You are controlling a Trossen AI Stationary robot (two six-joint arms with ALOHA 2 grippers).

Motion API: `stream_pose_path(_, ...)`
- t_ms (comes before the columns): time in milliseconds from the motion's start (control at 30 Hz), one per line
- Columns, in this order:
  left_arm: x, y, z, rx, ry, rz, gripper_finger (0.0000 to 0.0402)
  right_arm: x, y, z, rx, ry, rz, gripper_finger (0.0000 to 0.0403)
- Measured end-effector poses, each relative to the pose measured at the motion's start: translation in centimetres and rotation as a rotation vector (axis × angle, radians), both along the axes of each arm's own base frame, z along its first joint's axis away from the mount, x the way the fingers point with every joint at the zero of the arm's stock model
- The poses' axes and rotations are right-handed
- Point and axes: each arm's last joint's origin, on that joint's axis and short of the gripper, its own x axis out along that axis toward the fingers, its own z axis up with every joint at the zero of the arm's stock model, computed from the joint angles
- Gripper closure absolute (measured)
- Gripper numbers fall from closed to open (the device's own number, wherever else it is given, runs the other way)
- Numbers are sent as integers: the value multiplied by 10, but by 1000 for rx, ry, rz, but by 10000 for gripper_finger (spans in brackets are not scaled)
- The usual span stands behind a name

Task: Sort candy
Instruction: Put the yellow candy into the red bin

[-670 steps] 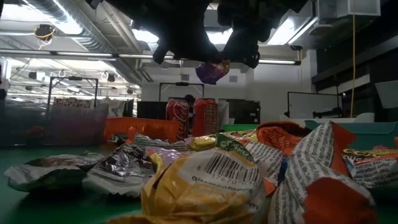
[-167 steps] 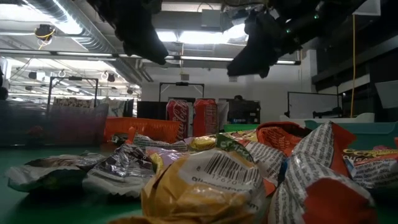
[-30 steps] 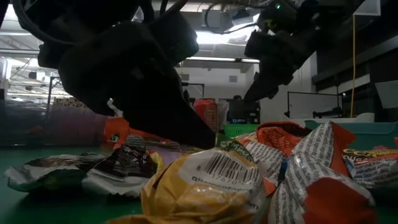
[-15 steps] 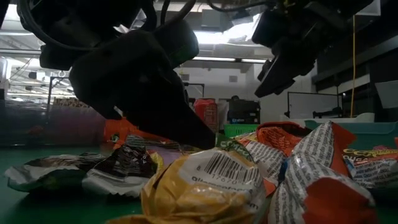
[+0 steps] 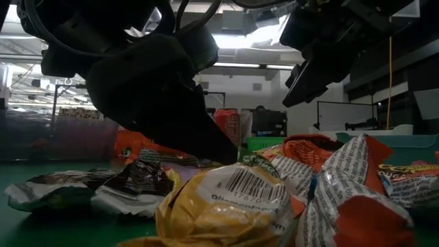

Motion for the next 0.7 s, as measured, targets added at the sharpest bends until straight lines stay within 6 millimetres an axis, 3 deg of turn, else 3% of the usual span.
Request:
stream_pose_path(167,1,3,0,8,0,17,233,0,0,0,-5,-1,-6,316)
stream_pose_path(333,2,12,-3,27,42,39,220,0,0,0,-5,-1,-5,316)
stream_pose_path(533,0,20,-6,55,107,56,237,0,0,0,-5,-1,-5,316)
stream_pose_path(700,0,21,-7,60,115,62,276,0,0,0,-5,-1,-5,316)
